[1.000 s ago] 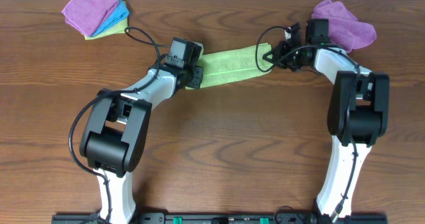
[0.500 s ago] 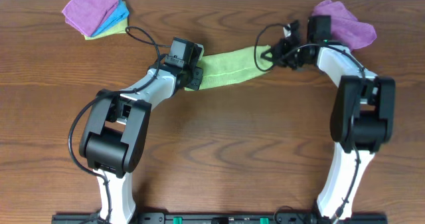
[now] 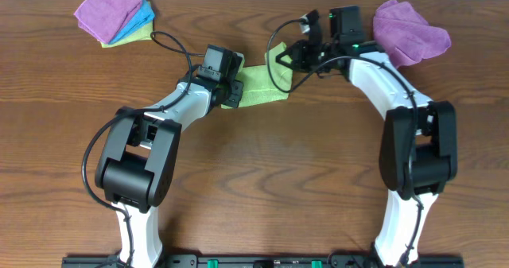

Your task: Fold the cloth

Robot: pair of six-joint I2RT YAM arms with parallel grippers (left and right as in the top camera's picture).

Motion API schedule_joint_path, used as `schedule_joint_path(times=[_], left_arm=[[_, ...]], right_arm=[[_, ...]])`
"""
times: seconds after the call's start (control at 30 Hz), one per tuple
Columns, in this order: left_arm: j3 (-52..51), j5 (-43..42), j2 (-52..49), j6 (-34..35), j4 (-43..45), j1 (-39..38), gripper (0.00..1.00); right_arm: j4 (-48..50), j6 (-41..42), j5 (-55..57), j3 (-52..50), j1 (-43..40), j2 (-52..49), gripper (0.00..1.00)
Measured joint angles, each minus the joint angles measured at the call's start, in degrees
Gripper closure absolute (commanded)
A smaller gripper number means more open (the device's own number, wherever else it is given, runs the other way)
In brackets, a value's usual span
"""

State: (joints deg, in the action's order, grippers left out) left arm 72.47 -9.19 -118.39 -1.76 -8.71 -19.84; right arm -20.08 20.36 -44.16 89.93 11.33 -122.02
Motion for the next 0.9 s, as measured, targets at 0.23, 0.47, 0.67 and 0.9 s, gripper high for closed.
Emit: schedule_joint_path(times=[0.23, 0.47, 0.67, 0.9], left_arm=[[0.0, 0.0, 0.0, 0.2, 0.0, 0.0, 0.94], [0.0, 0.0, 0.0, 1.0, 0.1, 0.0, 0.94], [0.0, -0.5, 0.2, 3.7, 0.0, 0.6, 0.94], [-1.1, -0.9, 7.8, 6.3, -2.2, 3.2, 0.94]], right_arm=[[2.3, 0.3, 4.8, 0.0, 3.7, 0.0, 0.99], [4.9, 1.0, 6.4, 0.0, 4.7, 0.0, 0.99], [4.8, 1.2, 6.7, 0.0, 4.7, 0.0, 0.99], [4.1, 1.4, 6.7, 0.0, 4.7, 0.0, 0.98]])
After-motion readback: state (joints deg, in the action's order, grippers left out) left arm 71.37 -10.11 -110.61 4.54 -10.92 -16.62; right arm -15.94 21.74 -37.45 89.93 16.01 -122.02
